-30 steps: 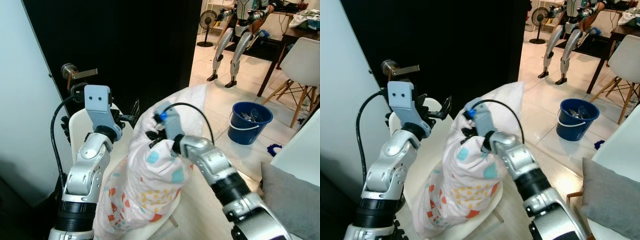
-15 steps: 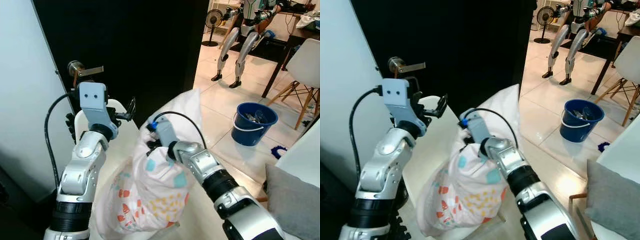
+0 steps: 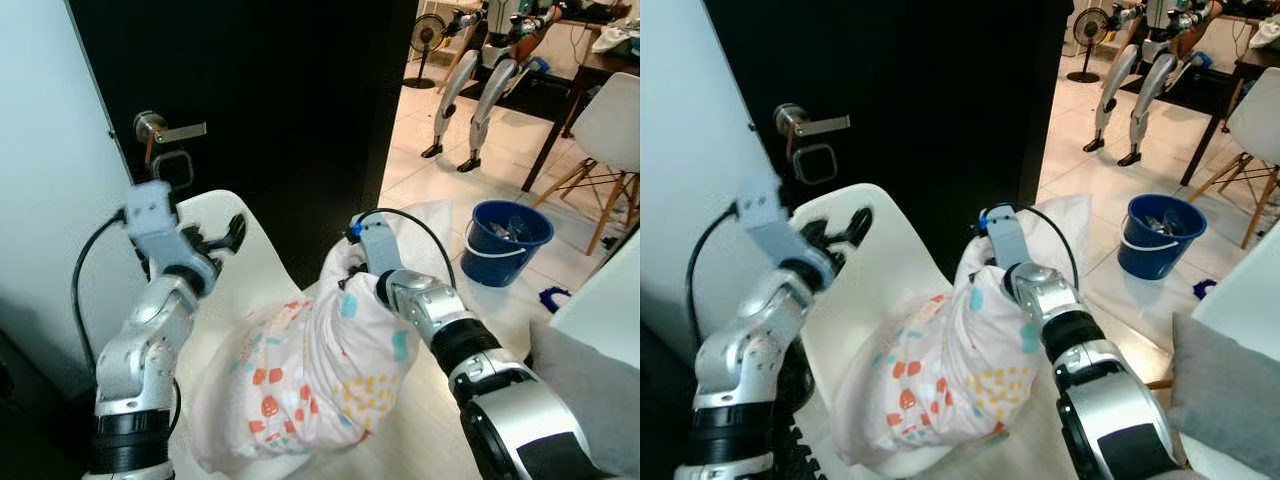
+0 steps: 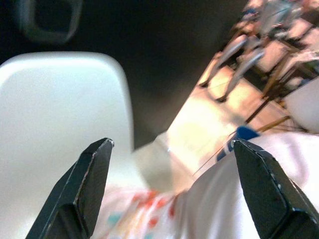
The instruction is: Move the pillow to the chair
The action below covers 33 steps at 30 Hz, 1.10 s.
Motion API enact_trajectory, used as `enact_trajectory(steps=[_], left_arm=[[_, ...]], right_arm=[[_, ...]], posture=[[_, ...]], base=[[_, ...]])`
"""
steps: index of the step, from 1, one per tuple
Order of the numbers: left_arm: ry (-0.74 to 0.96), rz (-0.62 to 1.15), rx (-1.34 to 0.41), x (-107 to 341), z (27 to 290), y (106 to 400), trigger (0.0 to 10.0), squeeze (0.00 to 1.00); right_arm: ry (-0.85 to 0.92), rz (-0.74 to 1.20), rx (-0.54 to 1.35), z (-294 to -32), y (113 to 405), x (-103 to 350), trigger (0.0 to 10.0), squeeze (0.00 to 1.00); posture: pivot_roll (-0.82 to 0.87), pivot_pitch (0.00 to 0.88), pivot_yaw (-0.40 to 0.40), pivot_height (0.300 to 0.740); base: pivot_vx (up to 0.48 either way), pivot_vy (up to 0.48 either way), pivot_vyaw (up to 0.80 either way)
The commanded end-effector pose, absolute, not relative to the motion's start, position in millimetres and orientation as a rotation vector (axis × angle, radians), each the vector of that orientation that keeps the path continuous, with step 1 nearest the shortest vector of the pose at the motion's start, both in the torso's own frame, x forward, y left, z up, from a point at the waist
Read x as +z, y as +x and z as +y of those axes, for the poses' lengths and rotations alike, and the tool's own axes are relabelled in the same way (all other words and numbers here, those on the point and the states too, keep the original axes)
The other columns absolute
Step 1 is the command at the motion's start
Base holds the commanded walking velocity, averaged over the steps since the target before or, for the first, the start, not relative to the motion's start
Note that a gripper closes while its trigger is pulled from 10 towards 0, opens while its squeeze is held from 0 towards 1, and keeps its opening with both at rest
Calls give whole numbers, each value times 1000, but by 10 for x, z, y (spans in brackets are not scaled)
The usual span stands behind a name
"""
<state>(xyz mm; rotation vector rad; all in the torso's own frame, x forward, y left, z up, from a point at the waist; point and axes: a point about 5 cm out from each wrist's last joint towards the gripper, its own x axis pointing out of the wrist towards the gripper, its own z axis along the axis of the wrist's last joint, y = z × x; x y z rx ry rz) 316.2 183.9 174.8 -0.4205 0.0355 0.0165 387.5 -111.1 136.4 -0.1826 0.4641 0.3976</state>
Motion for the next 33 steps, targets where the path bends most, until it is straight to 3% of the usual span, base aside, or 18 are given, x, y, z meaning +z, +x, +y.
enact_trajectory(steps=[1, 10, 12, 21, 33], left_arm=[[-452, 80, 36, 1663, 1849, 3150, 10000, 0], [-530, 75, 19, 1636, 1879, 3182, 10000, 0], [-576, 101, -34, 1501, 1851, 3255, 10000, 0], [-654, 253, -13, 1064, 1989, 3281, 10000, 0], [-571, 327, 49, 814, 2233, 3301, 10000, 0]], right_arm=[[-172, 477, 426, -1050, 3857, 1324, 10000, 0], [-79, 409, 515, -874, 3862, 1447, 10000, 0], [-7, 360, 561, -836, 3858, 1570, 10000, 0], [21, 336, 566, -902, 3847, 1635, 10000, 0], [36, 286, 562, -931, 3852, 1795, 10000, 0]], posture=[[59, 35, -11, 646], [38, 49, -6, 631], [16, 59, 5, 621], [8, 82, 5, 601], [7, 90, 9, 561]], base=[[0, 0, 0], [0, 0, 0], [0, 0, 0], [0, 0, 0], [0, 0, 0]])
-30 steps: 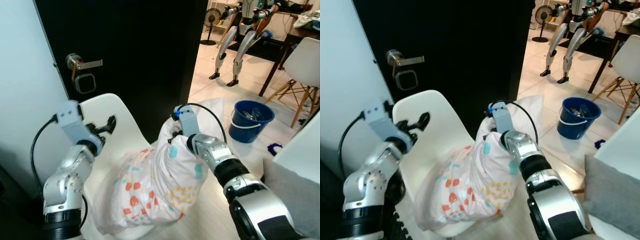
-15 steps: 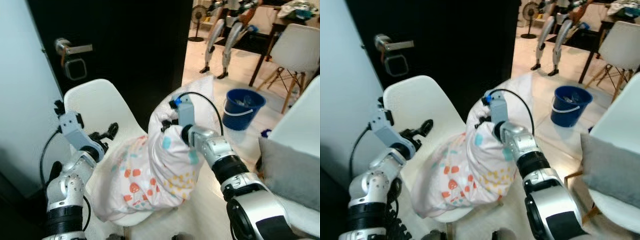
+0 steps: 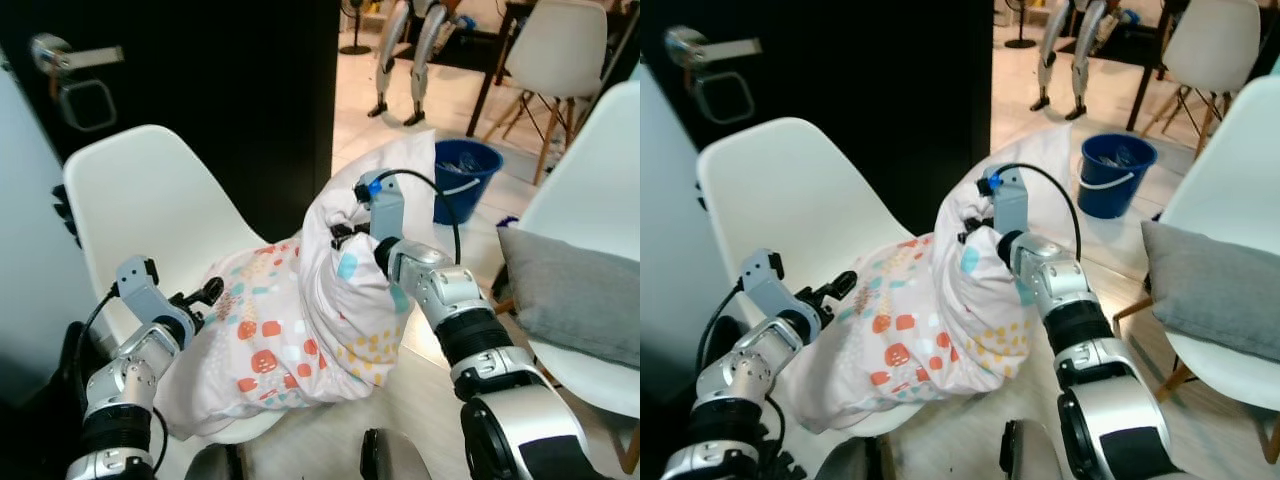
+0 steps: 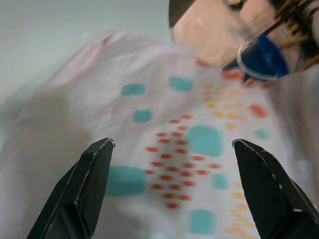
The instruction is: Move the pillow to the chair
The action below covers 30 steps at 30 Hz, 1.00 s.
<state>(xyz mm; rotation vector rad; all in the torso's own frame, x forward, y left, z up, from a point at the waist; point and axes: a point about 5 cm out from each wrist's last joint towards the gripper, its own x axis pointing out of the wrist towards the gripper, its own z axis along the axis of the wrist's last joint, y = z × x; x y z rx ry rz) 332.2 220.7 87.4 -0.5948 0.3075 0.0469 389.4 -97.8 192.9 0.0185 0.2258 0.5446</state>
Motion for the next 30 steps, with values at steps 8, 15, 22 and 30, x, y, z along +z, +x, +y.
enact_trajectory(steps=[8, 15, 22, 30], left_arm=[[-413, 338, -21, 783, 2242, 3332, 10000, 0], [-444, 430, 7, 628, 2303, 3235, 10000, 0], [-594, 582, -64, 434, 2194, 3124, 10000, 0], [-637, 605, -159, 429, 2087, 3148, 0, 0]], right_arm=[[50, 265, 578, -923, 3799, 1875, 10000, 0], [63, 271, 564, -976, 3699, 1890, 10000, 0], [70, 265, 566, -946, 3696, 1942, 10000, 0], [74, 238, 574, -920, 3693, 2051, 10000, 0]], posture=[[-10, 139, 21, 541], [-5, 219, 27, 516], [-8, 235, 21, 496], [-13, 216, 18, 471]], base=[[0, 0, 0], [0, 0, 0], [0, 0, 0], [0, 0, 0]])
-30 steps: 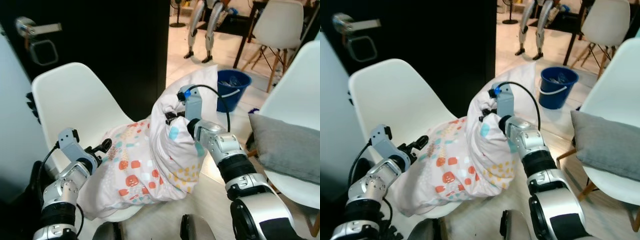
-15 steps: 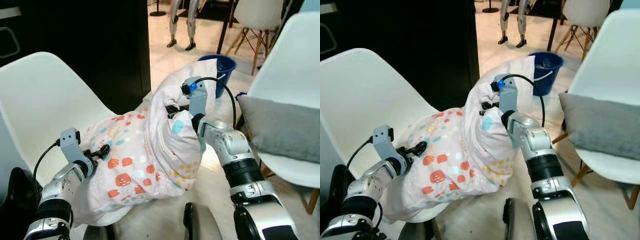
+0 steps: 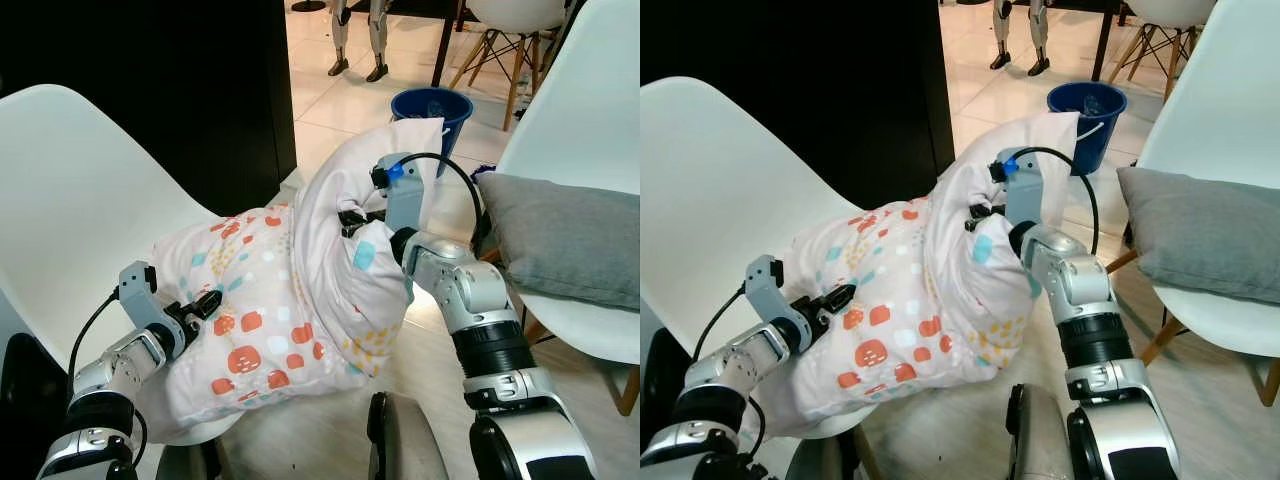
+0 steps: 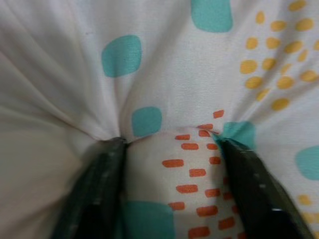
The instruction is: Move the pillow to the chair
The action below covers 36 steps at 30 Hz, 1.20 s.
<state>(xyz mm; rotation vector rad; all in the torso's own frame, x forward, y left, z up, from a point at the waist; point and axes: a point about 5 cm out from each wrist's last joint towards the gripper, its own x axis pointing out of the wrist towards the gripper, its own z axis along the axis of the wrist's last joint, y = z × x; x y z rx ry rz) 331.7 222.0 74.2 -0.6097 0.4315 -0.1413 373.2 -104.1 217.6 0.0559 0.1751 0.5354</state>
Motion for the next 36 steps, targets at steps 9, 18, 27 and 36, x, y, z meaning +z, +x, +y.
enact_trajectory(steps=[9, 18, 27, 36], left_arm=[[-609, 592, -170, 505, 2101, 3215, 0, 0], [-399, 412, -96, 867, 2269, 3400, 0, 0], [-326, -124, -247, 2311, 2041, 3496, 0, 0], [-488, -366, -458, 3057, 1742, 3153, 0, 0]], right_arm=[[77, 224, 562, -937, 3680, 2097, 10000, 0], [75, 213, 558, -953, 3693, 2118, 10000, 0], [107, 168, 555, -921, 3763, 2171, 10000, 0], [130, 78, 595, -725, 3901, 2368, 10000, 0]], posture=[[-22, 192, 18, 446], [-10, 190, 11, 416], [37, 177, 11, 412], [85, 138, 16, 412]], base=[[0, 0, 0], [0, 0, 0], [0, 0, 0], [0, 0, 0]])
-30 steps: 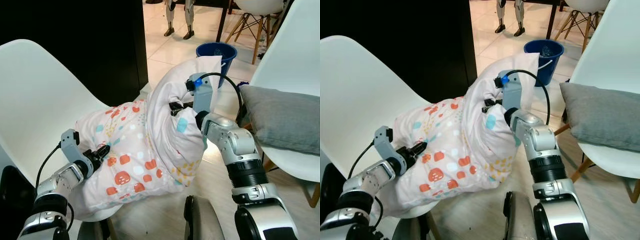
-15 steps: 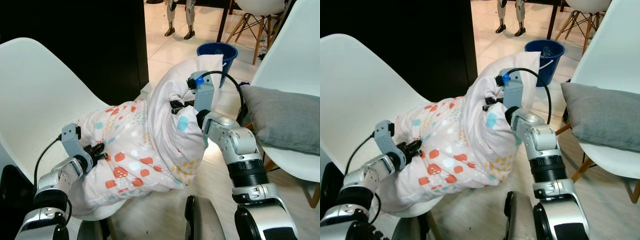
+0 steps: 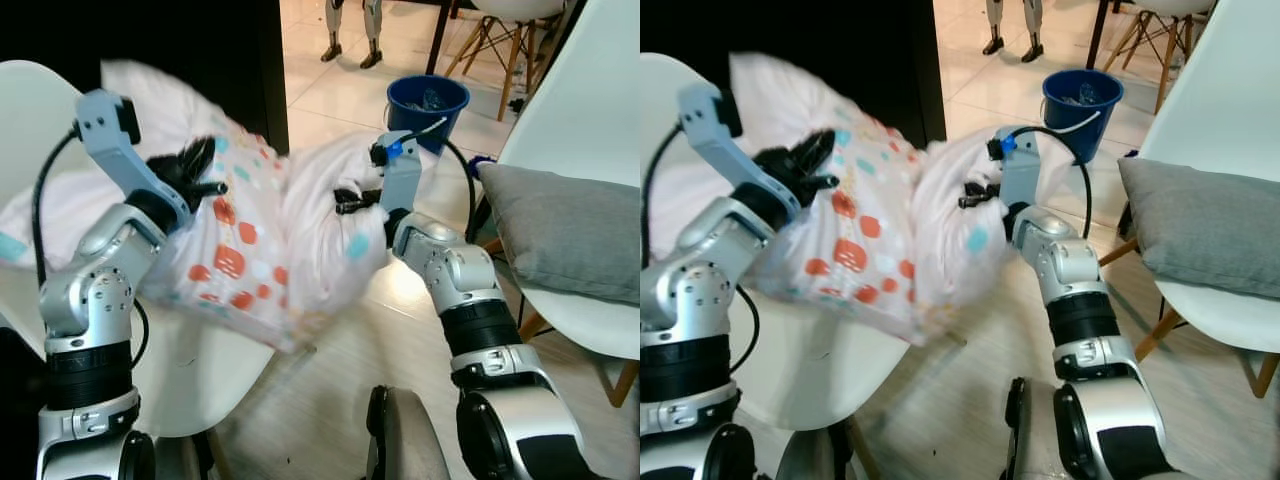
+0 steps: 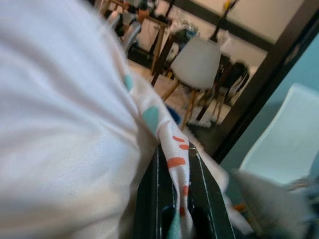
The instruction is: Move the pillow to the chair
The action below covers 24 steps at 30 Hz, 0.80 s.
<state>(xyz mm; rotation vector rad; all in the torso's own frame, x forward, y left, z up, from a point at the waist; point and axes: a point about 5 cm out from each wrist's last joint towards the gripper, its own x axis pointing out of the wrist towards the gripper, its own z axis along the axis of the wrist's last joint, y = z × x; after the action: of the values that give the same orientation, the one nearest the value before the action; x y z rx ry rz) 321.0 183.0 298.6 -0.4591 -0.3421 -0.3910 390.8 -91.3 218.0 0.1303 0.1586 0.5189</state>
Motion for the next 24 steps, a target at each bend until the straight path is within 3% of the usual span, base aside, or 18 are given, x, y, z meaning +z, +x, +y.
enact_trajectory(steps=[1, 10, 23, 24], left_arm=[[-523, -374, -490, 3091, 1705, 3094, 0, 0], [-620, -275, -555, 2959, 1510, 2736, 0, 0], [-638, -178, -452, 2773, 1548, 2526, 0, 0], [-543, -93, -165, 2555, 1809, 2563, 0, 0]], right_arm=[[131, 65, 607, -680, 3918, 2391, 10000, 0], [48, 34, 633, -459, 4016, 2462, 10000, 0], [5, 62, 633, -318, 4045, 2366, 10000, 0], [-13, 57, 708, -167, 3983, 2311, 10000, 1000]], posture=[[90, 134, 17, 412], [136, 103, 19, 412], [169, 104, 8, 412], [168, 108, 13, 412]], base=[[0, 0, 0], [0, 0, 0], [0, 0, 0], [0, 0, 0]])
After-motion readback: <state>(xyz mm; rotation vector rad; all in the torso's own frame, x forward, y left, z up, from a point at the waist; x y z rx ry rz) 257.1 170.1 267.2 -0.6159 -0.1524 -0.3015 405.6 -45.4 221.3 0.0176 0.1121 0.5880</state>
